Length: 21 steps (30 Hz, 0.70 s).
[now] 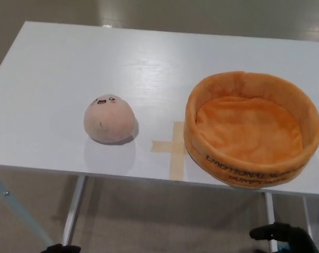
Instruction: Use the left hand to pick up the pink round toy on the left and place it inside the orange plate on the desk.
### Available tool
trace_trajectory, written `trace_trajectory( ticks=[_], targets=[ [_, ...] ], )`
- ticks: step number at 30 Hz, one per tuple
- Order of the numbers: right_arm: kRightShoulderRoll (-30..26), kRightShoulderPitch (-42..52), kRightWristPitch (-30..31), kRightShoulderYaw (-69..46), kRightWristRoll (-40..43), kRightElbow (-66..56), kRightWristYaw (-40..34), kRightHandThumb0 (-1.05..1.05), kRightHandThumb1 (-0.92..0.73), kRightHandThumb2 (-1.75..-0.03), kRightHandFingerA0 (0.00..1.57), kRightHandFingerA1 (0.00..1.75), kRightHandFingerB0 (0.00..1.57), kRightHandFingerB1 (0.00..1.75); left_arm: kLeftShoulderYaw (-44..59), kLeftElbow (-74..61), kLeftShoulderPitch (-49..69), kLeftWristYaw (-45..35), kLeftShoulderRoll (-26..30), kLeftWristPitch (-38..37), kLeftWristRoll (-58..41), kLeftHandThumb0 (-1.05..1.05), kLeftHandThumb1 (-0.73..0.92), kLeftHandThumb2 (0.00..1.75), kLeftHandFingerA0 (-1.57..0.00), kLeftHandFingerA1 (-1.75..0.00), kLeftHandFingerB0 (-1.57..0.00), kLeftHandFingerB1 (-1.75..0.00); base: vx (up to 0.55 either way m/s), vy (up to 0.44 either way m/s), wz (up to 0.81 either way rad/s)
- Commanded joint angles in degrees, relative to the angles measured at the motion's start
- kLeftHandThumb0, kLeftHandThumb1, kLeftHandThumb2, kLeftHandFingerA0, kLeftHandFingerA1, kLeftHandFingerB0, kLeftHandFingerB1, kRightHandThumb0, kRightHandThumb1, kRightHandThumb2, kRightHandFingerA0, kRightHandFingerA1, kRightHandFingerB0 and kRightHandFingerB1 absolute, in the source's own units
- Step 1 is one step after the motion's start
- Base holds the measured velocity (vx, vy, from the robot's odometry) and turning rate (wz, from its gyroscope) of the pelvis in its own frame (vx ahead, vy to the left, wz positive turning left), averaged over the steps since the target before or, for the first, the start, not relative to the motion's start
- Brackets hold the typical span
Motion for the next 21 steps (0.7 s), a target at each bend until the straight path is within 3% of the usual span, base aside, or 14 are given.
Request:
trace_trajectory(
  ticks=[1, 3, 4, 5, 6, 8, 9, 16, 21],
  targets=[
    [0.09, 0.52, -2.97, -0.22, 0.31, 1.96, -0.70, -0.14, -0.56, -0.62, 0.68, 0.90, 0.63, 0.79, -0.40, 2.39, 0.80, 0.66, 0.67, -5.27, 0.17, -0.36, 0.59, 0.58, -0.33, -0.38, -0.38, -0.33, 0.00, 0.000, 0.00],
    [0.06, 2.13, -4.23, -0.18, 0.23, 2.13, -0.73, -0.13, -0.54, -0.64, 0.68, 0.91, 0.64, 0.80, -0.74, 2.89, 2.09, 0.54, 0.57, -6.16, 0.36, -0.38, 0.59, 0.58, -0.31, -0.37, -0.32, -0.31, 0.00, 0.000, 0.00],
    [0.13, 2.39, -4.44, -0.27, 0.32, 2.21, -0.76, -0.17, -0.42, -0.85, 0.71, 0.87, 0.62, 0.79, -0.83, 2.96, 2.39, 0.21, 0.63, -6.41, 0.35, -0.41, 0.59, 0.59, -0.29, -0.38, -0.27, -0.30, 0.00, 0.000, 0.00],
    [0.23, 2.62, -4.59, -0.37, 0.41, 2.33, -0.81, -0.17, -0.42, -0.85, 0.71, 0.87, 0.62, 0.79, -0.94, 3.06, 2.69, -0.14, 0.69, -6.72, 0.33, -0.41, 0.59, 0.59, -0.29, -0.38, -0.27, -0.30, 0.00, 0.000, 0.00],
    [0.26, 2.98, -4.85, -0.32, 0.33, 2.35, -0.92, -0.12, -0.54, -0.64, 0.70, 0.93, 0.64, 0.80, -1.39, 3.16, 3.01, 0.22, 0.84, -7.02, 0.84, -0.42, 0.59, 0.59, -0.29, -0.37, -0.25, -0.30, 0.00, 0.000, 0.00],
    [0.32, 4.23, -5.45, -0.12, 0.09, 2.43, -1.07, -0.13, -0.54, -0.64, 0.69, 0.92, 0.64, 0.80, -2.24, 3.42, 4.13, 0.44, 1.07, -7.52, 1.58, -0.40, 0.58, 0.58, -0.26, -0.36, -0.23, -0.29, 0.00, 0.000, 0.00],
    [0.31, 4.65, -5.43, -0.08, 0.06, 2.50, -1.00, -0.13, -0.55, -0.62, 0.69, 0.92, 0.64, 0.80, -2.64, 3.49, 4.62, 0.35, 1.14, -7.83, 1.72, -0.44, 0.49, 0.68, -0.20, -0.40, -0.19, -0.36, 0.00, 0.000, 0.00],
    [0.25, 5.27, -5.84, 0.04, 0.00, 2.61, -1.25, -0.13, -0.55, -0.63, 0.74, 0.96, 0.67, 0.81, -5.14, 2.25, 5.87, -0.98, 2.27, -10.06, 2.43, -0.42, 0.51, 0.64, -0.17, -0.36, -0.17, -0.33, 0.00, 0.000, 0.00],
    [0.04, 4.67, -5.50, 0.62, -0.53, 2.65, -1.61, -0.13, -0.56, -0.63, 0.74, 0.95, 0.67, 0.81, -6.83, -1.18, 7.80, -6.30, 5.33, -13.12, 2.12, -0.42, 0.51, 0.64, -0.14, -0.34, -0.14, -0.32, 0.00, 0.000, 0.00]
  ],
)
